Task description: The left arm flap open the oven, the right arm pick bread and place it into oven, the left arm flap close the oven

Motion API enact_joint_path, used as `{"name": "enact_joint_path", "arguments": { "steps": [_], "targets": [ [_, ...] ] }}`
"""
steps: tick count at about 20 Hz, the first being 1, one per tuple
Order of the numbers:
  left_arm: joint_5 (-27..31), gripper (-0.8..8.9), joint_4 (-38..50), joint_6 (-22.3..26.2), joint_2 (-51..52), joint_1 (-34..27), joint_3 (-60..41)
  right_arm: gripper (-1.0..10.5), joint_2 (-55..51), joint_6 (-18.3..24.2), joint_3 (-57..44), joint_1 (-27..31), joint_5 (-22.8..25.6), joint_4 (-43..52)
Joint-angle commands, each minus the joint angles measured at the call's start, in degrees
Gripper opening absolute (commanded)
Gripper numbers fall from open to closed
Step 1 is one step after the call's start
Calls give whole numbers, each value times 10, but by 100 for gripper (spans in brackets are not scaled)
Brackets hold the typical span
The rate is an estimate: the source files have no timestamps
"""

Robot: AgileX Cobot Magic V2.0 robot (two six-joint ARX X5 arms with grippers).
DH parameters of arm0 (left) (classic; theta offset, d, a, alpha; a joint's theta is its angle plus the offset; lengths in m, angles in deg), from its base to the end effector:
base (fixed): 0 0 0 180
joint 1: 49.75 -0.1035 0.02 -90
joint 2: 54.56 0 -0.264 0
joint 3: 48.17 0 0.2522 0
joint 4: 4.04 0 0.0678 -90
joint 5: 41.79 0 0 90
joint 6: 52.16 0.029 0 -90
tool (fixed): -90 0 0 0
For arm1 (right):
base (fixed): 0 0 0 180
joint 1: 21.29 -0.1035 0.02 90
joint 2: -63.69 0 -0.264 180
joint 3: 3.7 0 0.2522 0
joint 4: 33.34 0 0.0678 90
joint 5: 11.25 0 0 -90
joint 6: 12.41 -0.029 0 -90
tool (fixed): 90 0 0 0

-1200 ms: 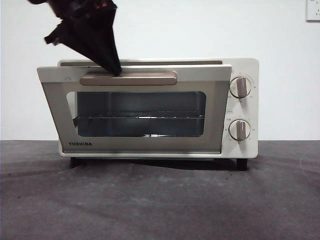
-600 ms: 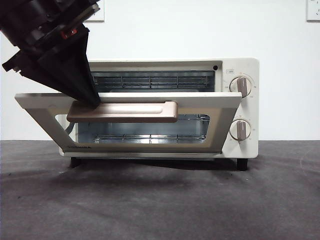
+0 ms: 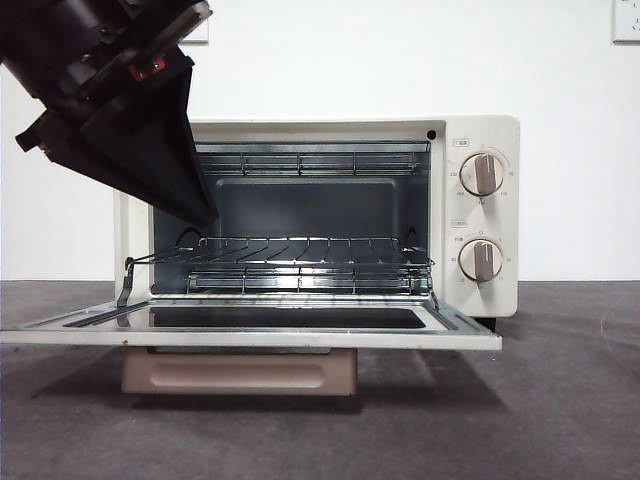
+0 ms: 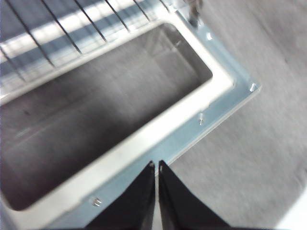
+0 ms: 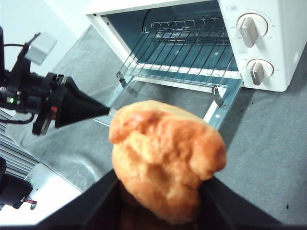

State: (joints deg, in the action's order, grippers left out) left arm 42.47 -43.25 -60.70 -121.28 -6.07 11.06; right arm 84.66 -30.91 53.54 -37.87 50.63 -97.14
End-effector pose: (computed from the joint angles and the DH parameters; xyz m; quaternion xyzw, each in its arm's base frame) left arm 0.1658 -0.1623 0.2428 0.0664 0.4024 -0.3548 0.8413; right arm 0.0532 0.0301 0.3040 0.1680 0.2930 0.3265 0.8828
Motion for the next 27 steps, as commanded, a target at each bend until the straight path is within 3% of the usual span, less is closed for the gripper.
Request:
{"name": "enact_joint_path", "arguments": {
  "steps": [1,8,13,17,19,23,27],
  "targets": [
    [2,15,-4,2,3,14,3,179,-1,-7,9,-3,-1,7],
    [11,15,-25,-15,111,20,3,179,41,-13,9,-3,-23,36],
    [84,16,-104,-15,228,19,5,180,146,-12,9,-17,-62,137],
    [124,16,-165,-23,311,19,5,180,263,-17,9,-77,-62,238],
    [146,16,-191,-40,347,19,5,180,322,-36,9,-116,-31,294],
    [165,15,-237,-67,404,19,5,179,438,-83,9,-190,95,425],
    [174,16,-269,-89,430,19,5,180,542,-101,9,-214,133,553]
  ]
}}
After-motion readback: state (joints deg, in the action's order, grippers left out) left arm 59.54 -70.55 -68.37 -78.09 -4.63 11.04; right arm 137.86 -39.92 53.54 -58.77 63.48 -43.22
